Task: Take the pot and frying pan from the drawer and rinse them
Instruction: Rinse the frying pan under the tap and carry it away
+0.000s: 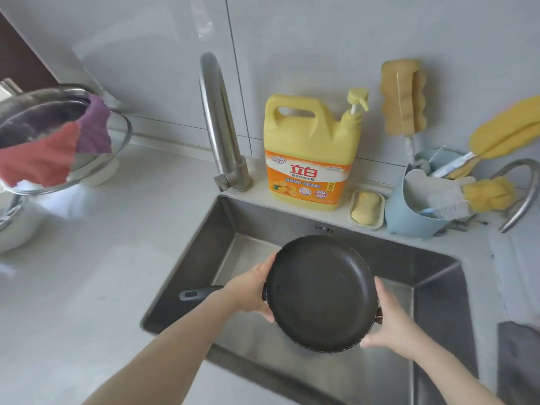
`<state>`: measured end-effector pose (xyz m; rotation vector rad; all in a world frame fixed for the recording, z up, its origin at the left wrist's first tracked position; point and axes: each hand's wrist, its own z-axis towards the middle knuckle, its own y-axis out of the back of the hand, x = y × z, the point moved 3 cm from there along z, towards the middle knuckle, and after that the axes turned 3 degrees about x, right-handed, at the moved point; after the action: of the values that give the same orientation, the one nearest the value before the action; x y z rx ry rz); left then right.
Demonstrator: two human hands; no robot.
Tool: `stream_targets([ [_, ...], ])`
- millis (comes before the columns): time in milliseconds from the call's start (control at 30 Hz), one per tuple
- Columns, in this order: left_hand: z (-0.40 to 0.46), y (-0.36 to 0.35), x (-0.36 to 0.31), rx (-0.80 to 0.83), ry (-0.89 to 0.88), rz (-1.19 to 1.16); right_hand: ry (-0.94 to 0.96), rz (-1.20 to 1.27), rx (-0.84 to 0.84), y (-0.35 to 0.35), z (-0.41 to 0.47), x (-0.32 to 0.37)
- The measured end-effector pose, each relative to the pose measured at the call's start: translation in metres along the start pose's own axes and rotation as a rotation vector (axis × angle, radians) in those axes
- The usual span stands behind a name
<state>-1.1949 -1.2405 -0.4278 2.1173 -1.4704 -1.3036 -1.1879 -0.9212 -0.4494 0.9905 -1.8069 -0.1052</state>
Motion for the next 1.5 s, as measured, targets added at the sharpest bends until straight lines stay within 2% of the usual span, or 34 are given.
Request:
stream_targets([
  [467, 0.038, -0.055, 0.091, 0.069, 0.191, -0.094, -0.049, 0.001, 0.114, -0.063, 0.074, -0.041],
  [833, 0.054, -0.079, 0.102, 0.163, 0.29, -0.023, -0.098, -0.05, 0.146, -0.084, 0.094, -0.069],
  [900, 0.052, -0.068, 0.093, 0.136, 0.319, -0.042, -0.104, -0.053, 0.143, -0.087, 0.094, -0.069],
  [967, 0.051, -0.038, 0.076, -0.021, 0.303, -0.07, -0.109, -0.053, 0.141, -0.088, 0.094, -0.069],
  [1100, 0.043, 0.054, 0.042, -0.752, 0.195, -0.349, -0.112, -0.09, 0.141, -0.086, 0.096, -0.066],
  [1167, 0.043, 0.094, 0.035, -0.969, 0.168, -0.457, -0.124, -0.109, 0.149, -0.085, 0.097, -0.064],
  [1300, 0.052, 0.148, 0.024, -1.103, 0.167, -0.501, -0.125, -0.127, 0.15, -0.085, 0.097, -0.062],
  [1500, 0.059, 0.162, 0.033, -1.143, 0.3, -0.422, -0.137, -0.141, 0.164, -0.084, 0.098, -0.063],
])
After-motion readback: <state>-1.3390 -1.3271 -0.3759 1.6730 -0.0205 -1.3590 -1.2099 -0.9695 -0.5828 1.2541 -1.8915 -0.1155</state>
